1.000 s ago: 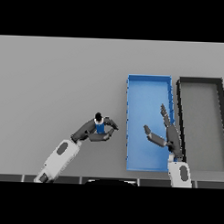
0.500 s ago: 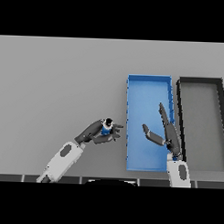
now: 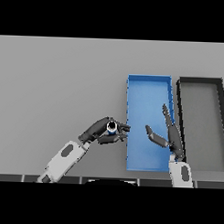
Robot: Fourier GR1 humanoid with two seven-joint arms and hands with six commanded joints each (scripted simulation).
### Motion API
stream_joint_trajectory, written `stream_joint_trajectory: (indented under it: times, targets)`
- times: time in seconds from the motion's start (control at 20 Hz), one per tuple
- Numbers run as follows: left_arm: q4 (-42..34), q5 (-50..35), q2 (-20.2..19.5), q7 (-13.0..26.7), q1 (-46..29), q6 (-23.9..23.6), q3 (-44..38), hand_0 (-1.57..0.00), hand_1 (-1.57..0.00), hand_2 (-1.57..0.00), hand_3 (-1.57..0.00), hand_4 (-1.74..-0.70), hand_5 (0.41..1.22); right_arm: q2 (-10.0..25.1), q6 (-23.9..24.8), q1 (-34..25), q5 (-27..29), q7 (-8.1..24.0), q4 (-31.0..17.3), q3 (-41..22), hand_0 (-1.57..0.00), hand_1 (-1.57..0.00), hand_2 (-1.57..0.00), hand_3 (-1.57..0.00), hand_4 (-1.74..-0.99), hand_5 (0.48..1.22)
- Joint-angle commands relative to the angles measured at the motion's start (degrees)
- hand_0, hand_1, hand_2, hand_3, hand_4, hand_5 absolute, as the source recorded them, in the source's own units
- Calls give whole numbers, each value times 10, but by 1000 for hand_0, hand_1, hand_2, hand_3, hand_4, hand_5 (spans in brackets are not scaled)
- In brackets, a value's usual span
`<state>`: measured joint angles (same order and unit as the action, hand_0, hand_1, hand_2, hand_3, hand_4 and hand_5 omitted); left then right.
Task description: Pick up the blue pipe and place it into the blue bin.
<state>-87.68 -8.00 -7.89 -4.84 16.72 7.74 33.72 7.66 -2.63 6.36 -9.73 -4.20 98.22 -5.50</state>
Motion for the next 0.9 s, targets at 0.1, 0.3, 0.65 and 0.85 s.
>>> stream_joint_trajectory:
  times: [0.1, 0.3, 0.65, 0.85]
  targets:
    - [-15, 3, -8, 13, 0, -2, 3, -1565, -1566, -1566, -1496, -1739, 1219, 1, 0, 7, -5, -5, 8, -5, 1, 1, 1, 1, -1128, 605]
    - [-2, 10, -4, 29, 13, -3, 2, -1568, -1569, -1569, -1495, -1740, 1219, 3, 1, -4, -6, 9, 5, -3, 1, 1, 1, 1, -1178, 605]
    - [-8, 12, -4, 25, 4, 0, 8, -1570, -1571, -1571, -1496, -1741, 1220, 51, -134, -34, 166, -1, 62, 17, 1, 1, 1, 1, -1231, 572]
    - [-14, 13, -11, 25, 5, 2, 6, -1571, -1571, -1571, -1491, -1741, 1221, 115, -202, -84, 263, 98, 134, -5, 1, 1, 1, 1, -1314, 500]
